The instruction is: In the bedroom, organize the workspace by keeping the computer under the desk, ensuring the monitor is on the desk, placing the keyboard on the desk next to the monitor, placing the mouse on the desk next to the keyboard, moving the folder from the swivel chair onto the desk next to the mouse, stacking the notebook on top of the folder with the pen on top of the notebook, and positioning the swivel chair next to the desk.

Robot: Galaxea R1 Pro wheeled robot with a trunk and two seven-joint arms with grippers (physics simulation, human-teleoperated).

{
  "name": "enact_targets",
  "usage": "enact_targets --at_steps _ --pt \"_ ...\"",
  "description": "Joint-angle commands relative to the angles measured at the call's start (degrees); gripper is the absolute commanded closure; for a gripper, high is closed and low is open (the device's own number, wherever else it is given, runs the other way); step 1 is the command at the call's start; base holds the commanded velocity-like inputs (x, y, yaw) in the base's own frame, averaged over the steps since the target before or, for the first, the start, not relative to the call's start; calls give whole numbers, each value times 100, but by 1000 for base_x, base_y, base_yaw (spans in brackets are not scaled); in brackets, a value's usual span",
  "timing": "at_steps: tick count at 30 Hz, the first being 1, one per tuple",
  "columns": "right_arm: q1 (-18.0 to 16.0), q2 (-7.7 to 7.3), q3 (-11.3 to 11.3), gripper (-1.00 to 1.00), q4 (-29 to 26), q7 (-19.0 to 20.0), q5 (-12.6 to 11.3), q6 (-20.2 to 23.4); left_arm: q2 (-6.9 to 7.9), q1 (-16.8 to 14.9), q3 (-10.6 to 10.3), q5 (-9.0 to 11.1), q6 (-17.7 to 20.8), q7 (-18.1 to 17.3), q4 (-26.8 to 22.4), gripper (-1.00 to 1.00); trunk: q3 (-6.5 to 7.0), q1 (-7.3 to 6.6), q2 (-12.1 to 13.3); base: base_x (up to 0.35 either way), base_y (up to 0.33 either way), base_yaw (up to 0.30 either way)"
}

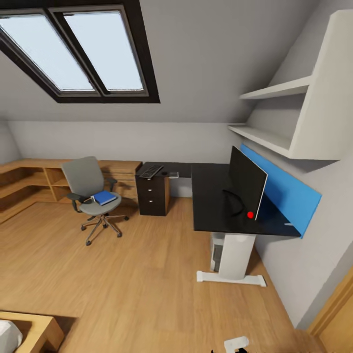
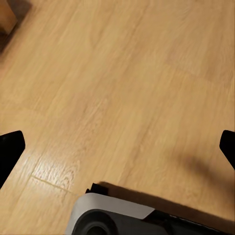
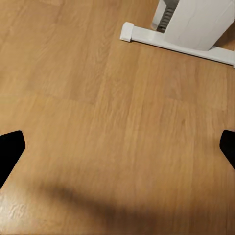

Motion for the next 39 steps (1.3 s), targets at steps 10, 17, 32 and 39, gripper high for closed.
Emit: enact_targets --at_steps 10,17,32,39 --pt "-7 -1 40 -100 4 -46 8 -11 9 -5 -9 66 16 -59 6 -100 -7 4 -12 31 333 -157" --pt "-7 -14 35 -100 11 -49 8 -222 8 -5 -9 58 23 -65 6 -100 -7 4 -12 244 246 -12" --pt "-7 -17 32 -100 5 -55 5 -249 11 -5 -9 57 27 -65 32 -100 -7 4 -12 143 166 -3" --pt "-7 -17 31 -100 11 -55 8 -423 18 -5 -12 57 28 -65 32 -100 18 4 -12 14 211 -154"
